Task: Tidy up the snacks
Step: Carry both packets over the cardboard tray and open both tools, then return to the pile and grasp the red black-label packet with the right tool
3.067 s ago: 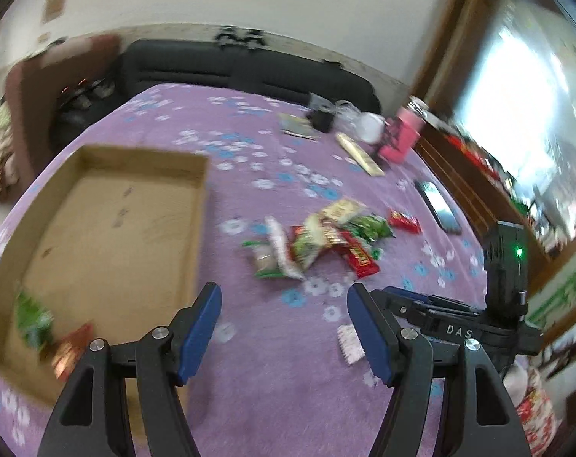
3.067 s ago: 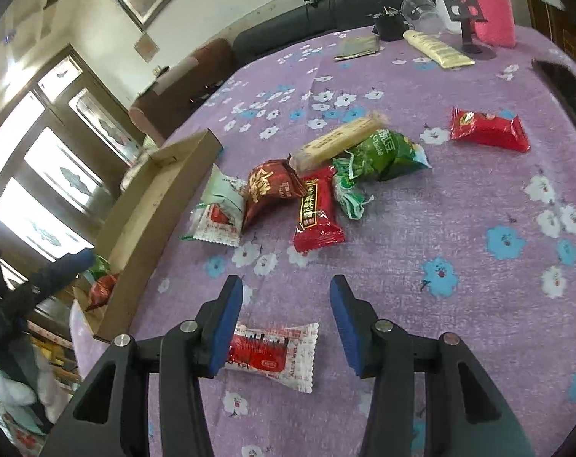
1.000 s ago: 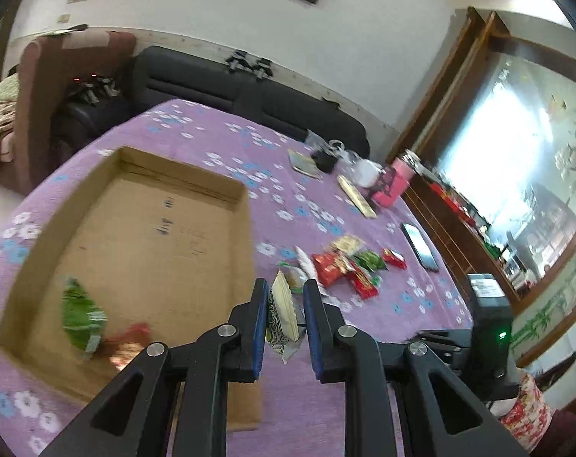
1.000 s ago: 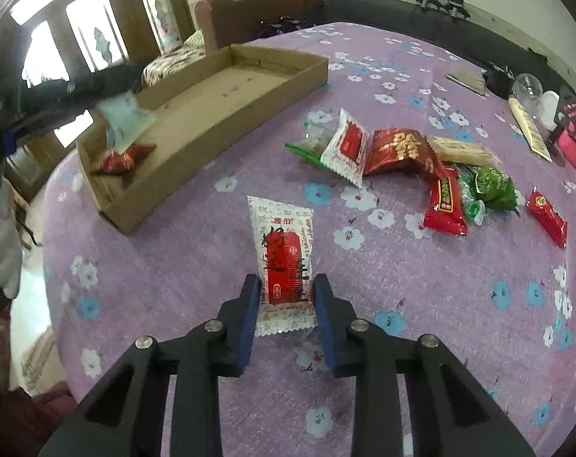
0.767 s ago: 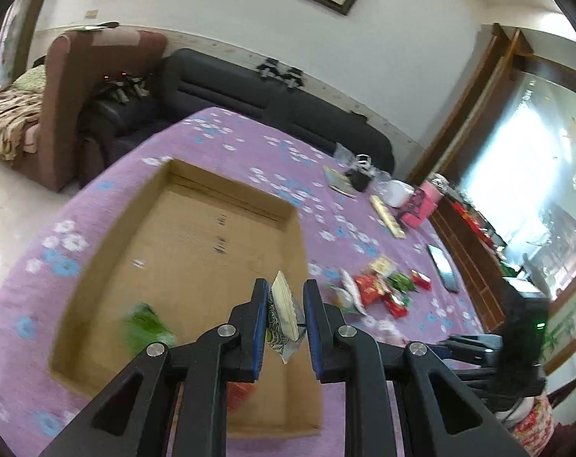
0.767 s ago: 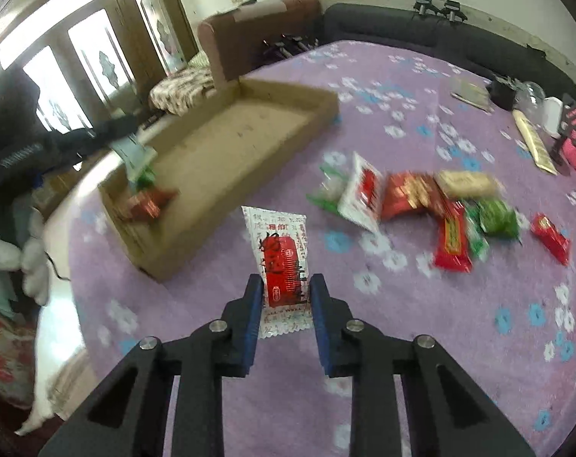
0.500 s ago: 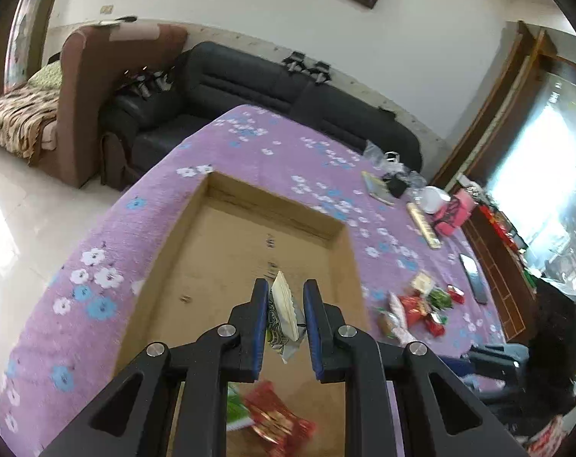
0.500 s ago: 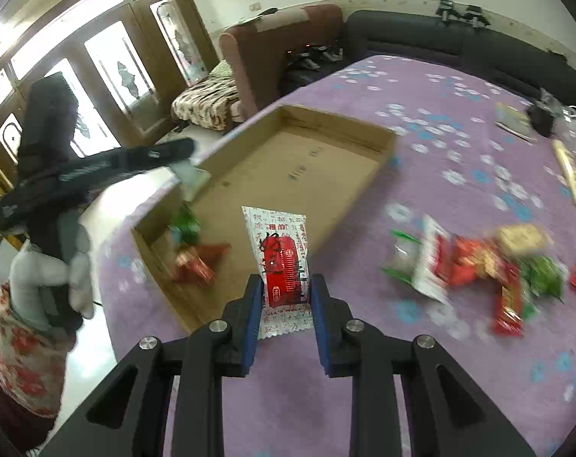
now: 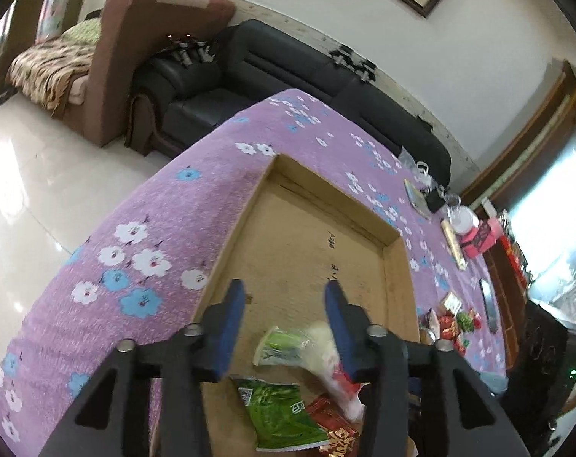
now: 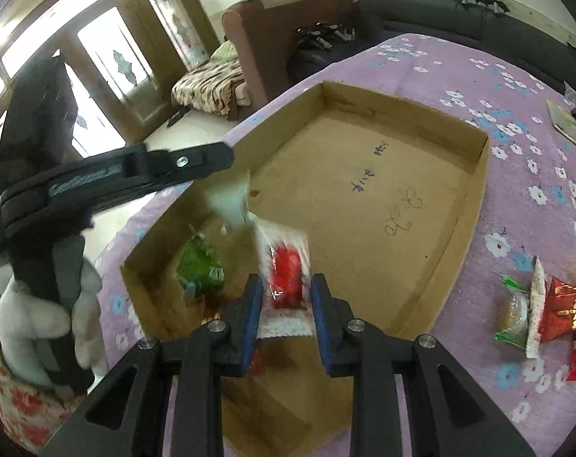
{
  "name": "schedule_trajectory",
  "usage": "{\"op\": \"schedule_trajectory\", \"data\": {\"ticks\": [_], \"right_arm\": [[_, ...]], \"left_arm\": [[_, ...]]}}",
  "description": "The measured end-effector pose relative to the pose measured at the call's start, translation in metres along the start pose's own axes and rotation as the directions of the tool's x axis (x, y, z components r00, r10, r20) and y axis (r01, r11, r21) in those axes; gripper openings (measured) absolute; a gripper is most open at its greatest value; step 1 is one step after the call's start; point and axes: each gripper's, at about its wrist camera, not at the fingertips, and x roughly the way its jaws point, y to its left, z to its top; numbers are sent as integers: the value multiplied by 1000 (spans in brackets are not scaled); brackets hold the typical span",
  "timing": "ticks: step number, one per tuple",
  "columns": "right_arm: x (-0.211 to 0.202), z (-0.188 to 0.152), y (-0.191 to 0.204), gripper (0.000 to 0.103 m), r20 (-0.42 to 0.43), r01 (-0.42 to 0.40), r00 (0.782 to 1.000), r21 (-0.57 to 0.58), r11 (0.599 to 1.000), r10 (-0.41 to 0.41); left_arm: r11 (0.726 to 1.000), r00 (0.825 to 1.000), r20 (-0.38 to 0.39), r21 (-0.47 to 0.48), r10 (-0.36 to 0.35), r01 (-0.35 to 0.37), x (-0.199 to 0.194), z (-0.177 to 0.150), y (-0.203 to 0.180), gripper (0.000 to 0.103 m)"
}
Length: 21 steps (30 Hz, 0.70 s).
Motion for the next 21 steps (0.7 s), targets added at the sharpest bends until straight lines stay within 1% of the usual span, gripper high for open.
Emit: {"op": "schedule_trajectory", "data": {"ticks": [1, 3, 6, 7, 8, 10, 12, 13, 14, 16, 17, 18, 20, 21], "right_arm": [[-3, 0, -1, 27, 7, -3, 1000, 0, 1000, 3], [-16, -1, -2, 35, 40, 5, 999, -2, 1000, -5], [-44, -4, -13, 37, 99, 6, 995, 17, 1000, -8], [-54, -6, -17, 37, 117, 12, 993, 22, 1000, -14], [-65, -9, -24, 38, 139, 23, 990, 27, 999, -26], [-92, -17, -43, 46, 188, 63, 980, 43, 997, -70], [-118, -28, -70, 63, 240, 109, 962, 85, 990, -127], [-131, -36, -89, 65, 261, 128, 952, 125, 984, -157], [-139, -42, -107, 66, 263, 150, 946, 169, 974, -191], [-149, -54, -139, 66, 237, 175, 943, 243, 954, -234], [-155, -65, -160, 66, 219, 172, 945, 297, 939, -242], [-156, -74, -173, 66, 205, 169, 947, 331, 928, -246], [-156, -90, -197, 65, 175, 167, 952, 390, 905, -251], [-154, -97, -203, 65, 165, 172, 952, 403, 899, -256]], "left_arm": [[1000, 1000, 5, -11, -6, 6, -2, 0, 1, 51], [999, 999, 20, -28, -26, 27, -11, 0, 2, 58], [998, 998, 49, -31, -48, 50, -25, -1, -9, 68], [998, 996, 60, -23, -64, 66, -29, -2, -14, 70], [996, 994, 70, -14, -86, 87, -34, -2, -20, 74], [991, 988, 80, 3, -132, 132, -42, -3, -34, 81], [984, 980, 85, 26, -179, 178, -46, -7, -52, 83], [980, 977, 81, 34, -197, 195, -46, -10, -60, 83], [974, 971, 69, 45, -227, 224, -44, -14, -70, 83], [965, 966, 30, 69, -256, 254, -36, -22, -91, 83], [962, 965, 5, 87, -260, 259, -30, -27, -102, 83], [959, 965, -19, 107, -262, 263, -24, -32, -112, 83], [954, 965, -71, 150, -253, 262, -9, -44, -134, 83], [952, 965, -98, 166, -243, 256, 0, -50, -145, 83]]}}
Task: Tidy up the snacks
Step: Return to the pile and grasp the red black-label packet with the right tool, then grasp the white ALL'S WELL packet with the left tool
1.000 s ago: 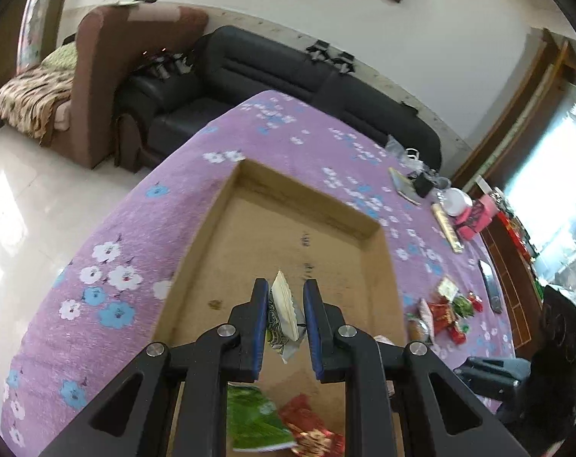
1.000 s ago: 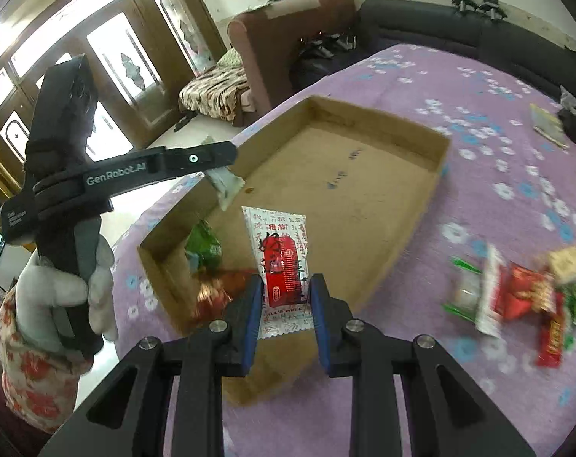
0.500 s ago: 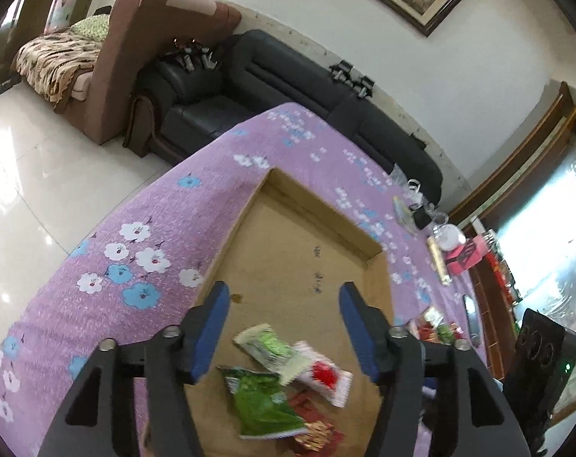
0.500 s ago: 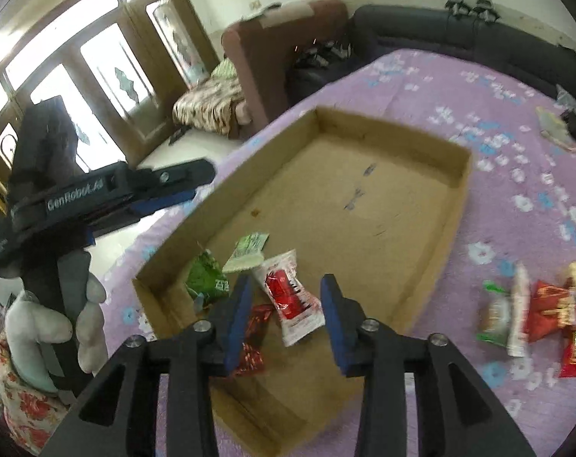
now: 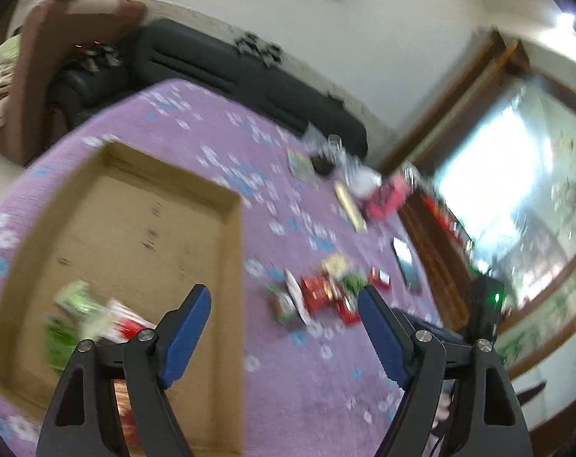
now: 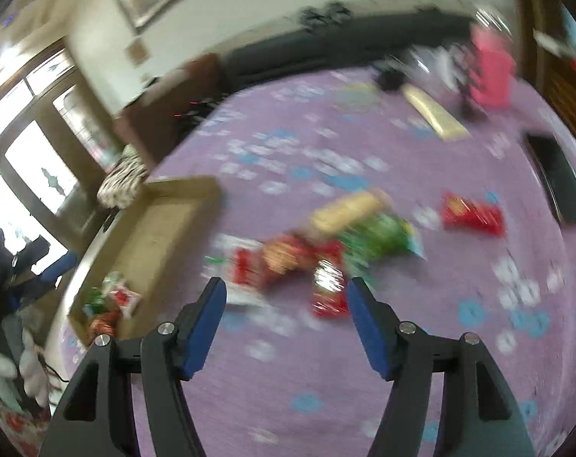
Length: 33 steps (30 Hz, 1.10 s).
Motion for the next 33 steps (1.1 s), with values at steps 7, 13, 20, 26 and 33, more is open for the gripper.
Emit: {"op": "schedule_trajectory", "data": {"ticks": [7, 13, 20, 26, 33], "right_arm": [[29, -4, -8, 56, -9, 45, 999, -24, 999, -46], [65, 3, 4, 36, -24, 110, 993, -77, 991, -112], [58, -5, -6, 19, -7, 56, 998, -33, 998, -56], [43, -8, -17, 16, 14, -5, 1000, 17, 1000, 5], [42, -7, -14, 6, 9, -12, 1000, -9, 1000, 12]], "left_arm": [[996, 993, -113, 89, 19, -9, 52, -21, -39, 83], [971, 983, -149, 227, 104, -68, 77, -30, -61, 74], [925, 966, -148, 350, 212, -149, 117, -28, -75, 65], [876, 938, -176, 441, 299, -196, 165, -21, -77, 48], [871, 929, -200, 451, 310, -194, 178, -24, -76, 22]]}}
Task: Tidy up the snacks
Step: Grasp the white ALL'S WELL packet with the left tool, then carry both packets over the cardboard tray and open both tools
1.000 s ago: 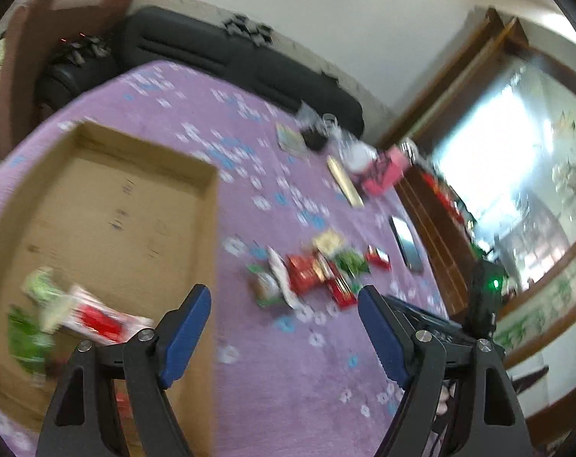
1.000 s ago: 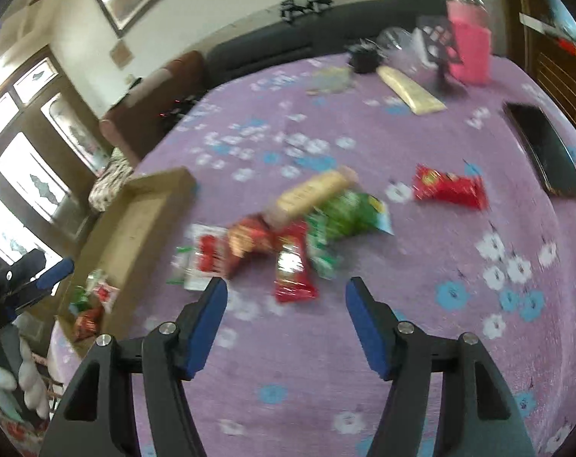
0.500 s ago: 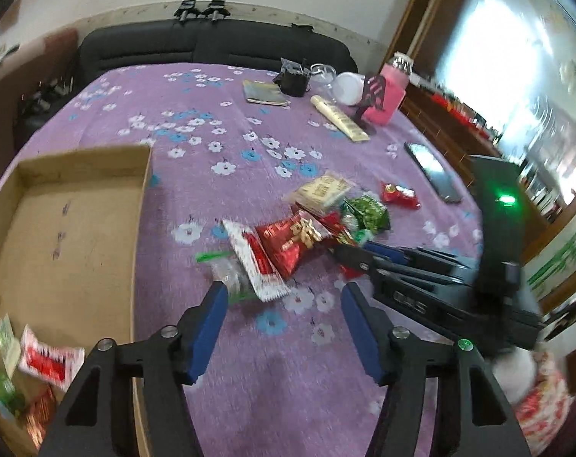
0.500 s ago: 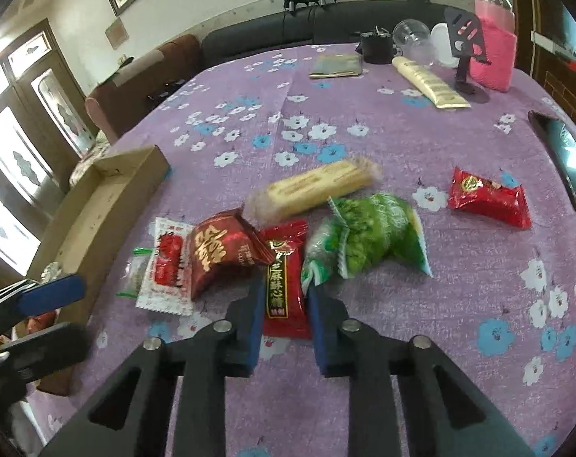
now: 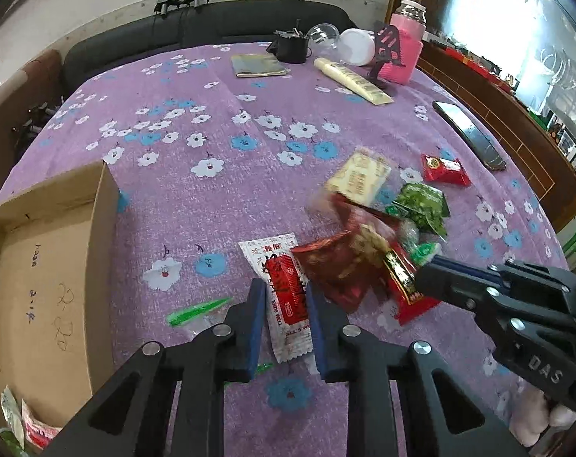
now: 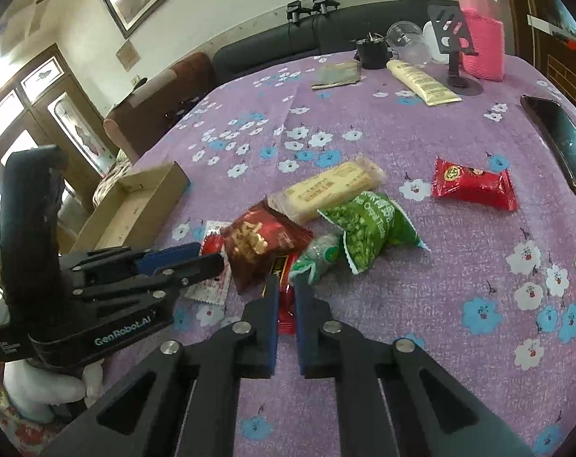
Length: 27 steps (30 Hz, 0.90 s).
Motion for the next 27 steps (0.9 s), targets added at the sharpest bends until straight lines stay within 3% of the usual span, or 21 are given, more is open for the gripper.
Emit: {"op": "schedule_trajectory", "data": {"ticks": [4, 7, 9, 11, 13, 14, 15, 16, 20, 24, 27], "right_arm": [[3, 0, -4, 7, -17, -6, 1000, 14, 1000, 6], [-3, 1, -8, 10, 0, -8, 1000, 27, 1000, 8], [-8, 3, -12, 20, 23, -11, 1000, 47, 999, 10], [-12, 5, -18, 24, 46, -7, 999, 73, 997, 3], [-14, 6, -23, 24, 57, -14, 998, 92, 996, 9], [-15, 7, -25, 24, 64, -16, 998, 103, 995, 9], [-16, 8, -27, 25, 67, -16, 998, 109, 994, 8], [-16, 9, -29, 25, 68, -16, 998, 113, 993, 9], [-18, 12, -42, 31, 77, -29, 997, 159, 987, 17], [-16, 13, -50, 33, 72, -70, 996, 197, 978, 56], [-10, 11, -38, 33, 51, -79, 996, 144, 986, 72]], "left_arm": [[1000, 1000, -4, 6, 16, -16, 1, 0, -7, 22], [999, 999, -15, 3, 32, -32, 9, 6, -9, 33], [999, 999, -17, 28, 44, -44, 15, 8, -15, 56], [996, 998, -11, 63, 59, -58, 20, 8, -24, 70], [994, 998, 7, 86, 60, -61, 22, 8, -30, 69], [995, 998, 11, 84, 58, -59, 22, 8, -31, 60], [996, 999, 16, 76, 42, -43, 21, 9, -30, 37], [996, 999, 19, 77, 41, -42, 19, 8, -30, 31], [997, 999, 33, 71, 42, -44, 7, 2, -28, 30], [1000, 998, 66, 5, -26, 25, -18, -10, -20, 30], [997, 992, 110, -41, -67, 72, -45, -23, -14, 30]]}}
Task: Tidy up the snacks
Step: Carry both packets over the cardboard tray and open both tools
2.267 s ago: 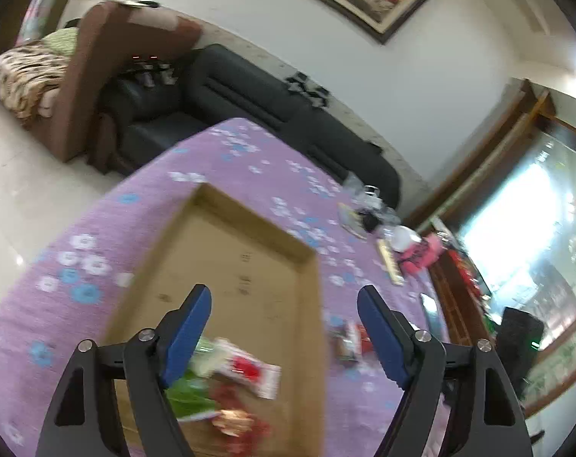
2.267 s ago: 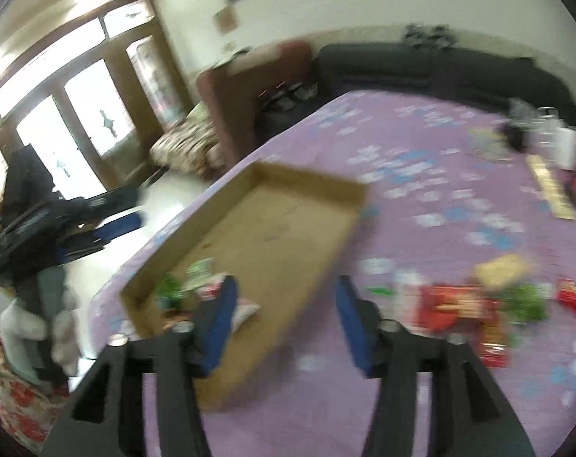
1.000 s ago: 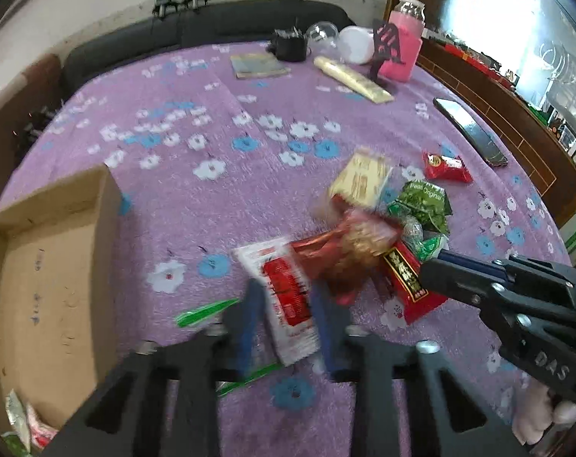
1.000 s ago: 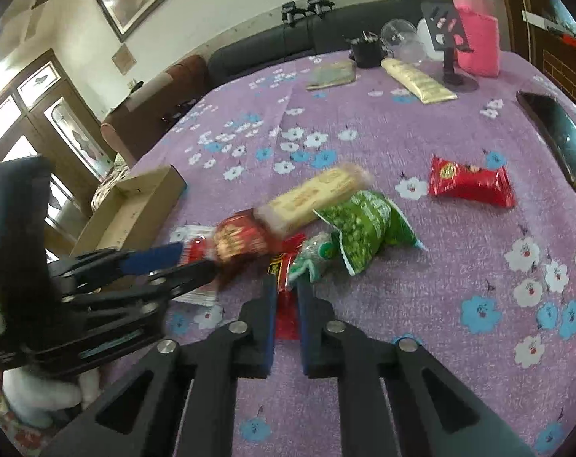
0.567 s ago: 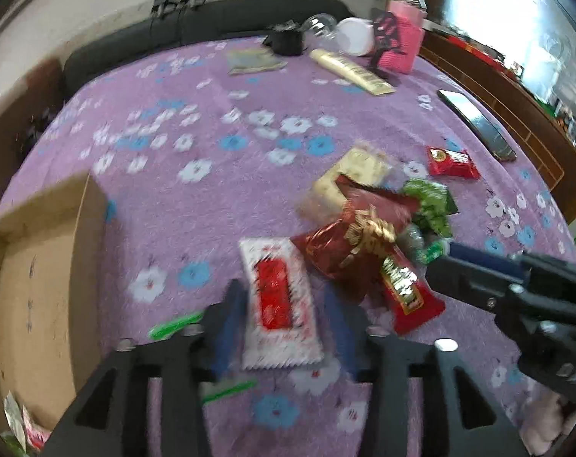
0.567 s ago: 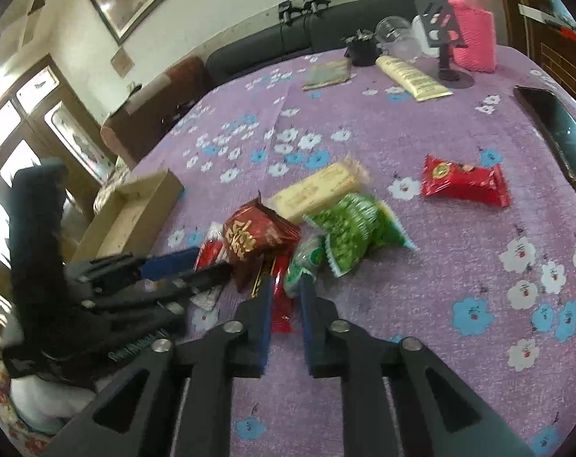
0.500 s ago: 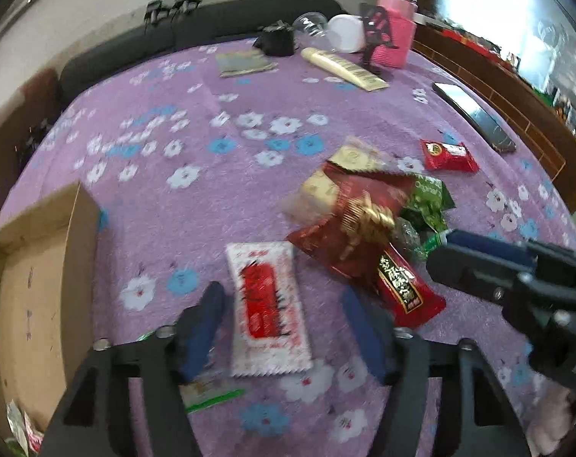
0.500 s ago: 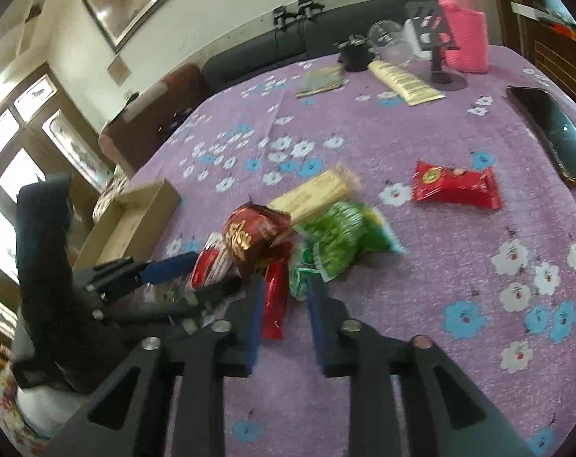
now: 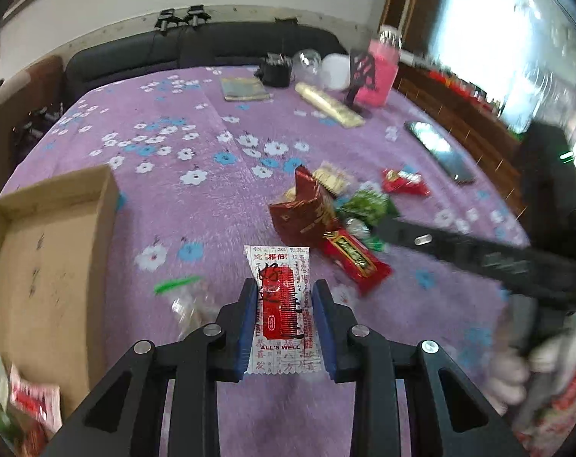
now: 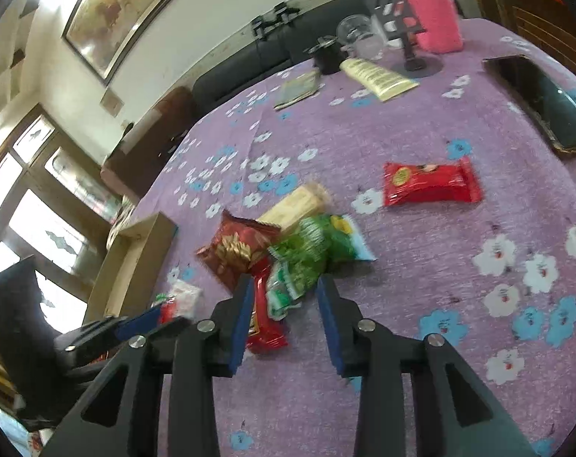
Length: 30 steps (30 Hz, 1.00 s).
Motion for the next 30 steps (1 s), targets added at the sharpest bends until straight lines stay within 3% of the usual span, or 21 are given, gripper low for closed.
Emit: {"op": "schedule_trajectory", "data": {"ticks": [6, 13, 15, 17, 21, 25, 28, 30], "right_arm": [[15, -11, 29, 34, -6, 94, 995, -169, 981, -97], [25, -18, 41, 34, -11, 160, 986, -234, 959, -168], [25, -20, 44, 27, -15, 176, 982, -253, 951, -186], [23, -24, 47, 25, -22, 192, 979, -257, 947, -204], [9, -38, 47, 23, -101, 133, 982, -218, 967, -158], [-11, -60, 51, 24, -172, 104, 974, -254, 962, -150], [-15, -65, 55, 34, -168, 130, 969, -275, 953, -181], [-14, -65, 60, 49, -133, 167, 968, -299, 940, -215]], "left_arm": [[995, 997, 67, -87, -49, 55, -46, -22, 14, 30], [979, 993, 100, -190, -55, 73, -70, -49, 38, 30], [975, 992, 115, -211, -45, 69, -78, -54, 45, 30], [972, 991, 134, -225, -31, 61, -88, -58, 51, 30], [969, 985, 171, -241, -8, 49, -109, -65, 64, 30], [962, 982, 189, -266, -9, 59, -115, -72, 76, 30], [957, 982, 189, -281, -23, 77, -112, -76, 80, 30], [955, 981, 191, -284, -35, 89, -111, -79, 80, 30]]}}
